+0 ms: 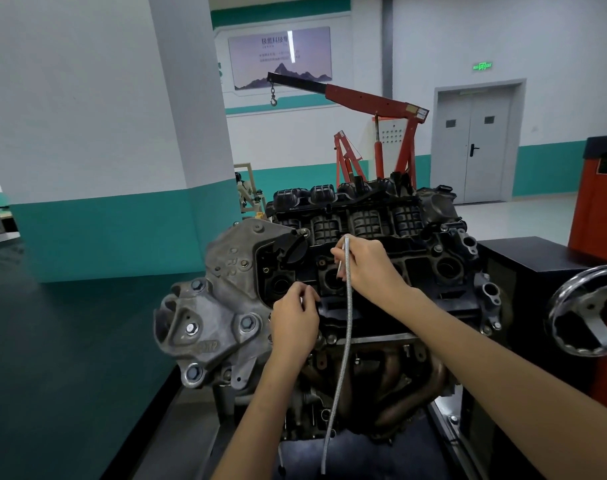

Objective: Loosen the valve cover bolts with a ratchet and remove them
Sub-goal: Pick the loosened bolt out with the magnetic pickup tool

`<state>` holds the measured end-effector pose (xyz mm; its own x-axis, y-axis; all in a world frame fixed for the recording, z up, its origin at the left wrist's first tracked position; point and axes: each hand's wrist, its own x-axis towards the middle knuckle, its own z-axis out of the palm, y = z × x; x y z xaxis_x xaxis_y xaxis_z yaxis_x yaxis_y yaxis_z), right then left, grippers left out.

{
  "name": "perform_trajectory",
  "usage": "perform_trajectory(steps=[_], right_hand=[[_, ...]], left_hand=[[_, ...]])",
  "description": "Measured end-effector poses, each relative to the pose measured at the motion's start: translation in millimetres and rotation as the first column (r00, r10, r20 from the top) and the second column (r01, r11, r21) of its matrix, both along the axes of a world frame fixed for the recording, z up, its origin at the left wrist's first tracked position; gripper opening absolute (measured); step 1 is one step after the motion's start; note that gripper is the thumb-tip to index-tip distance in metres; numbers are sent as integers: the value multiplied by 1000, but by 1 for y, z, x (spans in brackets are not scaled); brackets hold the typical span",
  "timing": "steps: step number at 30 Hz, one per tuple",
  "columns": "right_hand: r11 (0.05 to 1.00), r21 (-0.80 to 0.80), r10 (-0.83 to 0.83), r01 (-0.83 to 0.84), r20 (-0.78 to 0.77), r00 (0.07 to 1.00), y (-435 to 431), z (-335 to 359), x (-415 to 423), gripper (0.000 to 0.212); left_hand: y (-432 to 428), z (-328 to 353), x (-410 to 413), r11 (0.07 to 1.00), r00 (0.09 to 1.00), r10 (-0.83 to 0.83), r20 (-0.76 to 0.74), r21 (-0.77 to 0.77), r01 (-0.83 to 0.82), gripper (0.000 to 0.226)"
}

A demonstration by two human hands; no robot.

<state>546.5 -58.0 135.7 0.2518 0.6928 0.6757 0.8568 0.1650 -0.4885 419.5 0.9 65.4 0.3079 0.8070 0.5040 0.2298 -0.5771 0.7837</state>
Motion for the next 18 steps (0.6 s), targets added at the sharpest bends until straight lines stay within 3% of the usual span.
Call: perform_trajectory(steps=[3, 12, 18], right_hand=[[998, 55, 8, -2, -98, 995, -3, 3, 0, 20], [961, 275, 74, -33, -142, 987, -24, 11, 9, 15], [954, 293, 115, -69, -143, 983, -37, 26, 2, 15]], left_hand=[[1, -1, 0, 1000, 1000, -6, 2, 1, 6, 24], [2, -2, 2, 1000, 1000, 20, -10, -14, -21, 23], [1, -2, 1, 1000, 1000, 25, -15, -17, -25, 23]])
